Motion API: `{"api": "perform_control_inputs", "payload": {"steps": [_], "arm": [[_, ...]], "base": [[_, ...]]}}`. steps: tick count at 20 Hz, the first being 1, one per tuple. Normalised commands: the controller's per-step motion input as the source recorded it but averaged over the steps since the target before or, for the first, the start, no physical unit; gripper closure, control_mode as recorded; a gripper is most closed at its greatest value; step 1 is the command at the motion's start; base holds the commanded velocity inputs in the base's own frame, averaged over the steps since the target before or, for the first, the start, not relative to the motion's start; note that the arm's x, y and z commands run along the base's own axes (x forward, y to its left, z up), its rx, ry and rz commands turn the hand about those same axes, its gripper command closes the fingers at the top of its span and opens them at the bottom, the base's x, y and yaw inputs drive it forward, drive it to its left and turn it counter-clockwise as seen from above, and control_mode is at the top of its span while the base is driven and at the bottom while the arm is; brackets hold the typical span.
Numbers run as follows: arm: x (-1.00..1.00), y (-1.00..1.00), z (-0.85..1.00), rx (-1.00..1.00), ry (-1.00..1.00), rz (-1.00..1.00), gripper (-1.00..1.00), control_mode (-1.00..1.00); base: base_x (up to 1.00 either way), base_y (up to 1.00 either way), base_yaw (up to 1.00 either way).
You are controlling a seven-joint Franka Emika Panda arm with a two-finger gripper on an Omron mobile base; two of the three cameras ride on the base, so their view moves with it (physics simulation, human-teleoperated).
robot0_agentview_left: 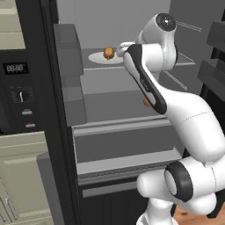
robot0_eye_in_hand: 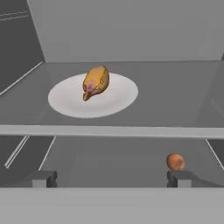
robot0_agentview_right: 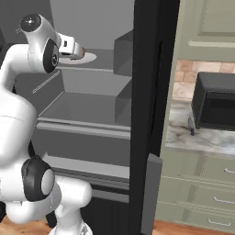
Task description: Retrieve the chicken drumstick from the fridge and place it on the cutting board.
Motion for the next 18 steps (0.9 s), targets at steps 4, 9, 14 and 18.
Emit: {"api": "perform_control_inputs", "payload": {"steps": [4,9,14,18], "arm": [[0.12,0.08,0.00,0.00,0.00,0.02,-1.00,-1.00],[0.20,0.10,-0.08,0.00,0.00,0.00,-1.00,-1.00],[0.24,0.07,-0.16,0.00,0.00,0.00,-1.00,-1.00],[0.29,0.07,0.00,0.00,0.00,0.00,-1.00,-1.00]], "base": [[0.00,0.00,0.00],[0.00,0.00,0.00],[0.00,0.00,0.00],[0.00,0.00,0.00]]}}
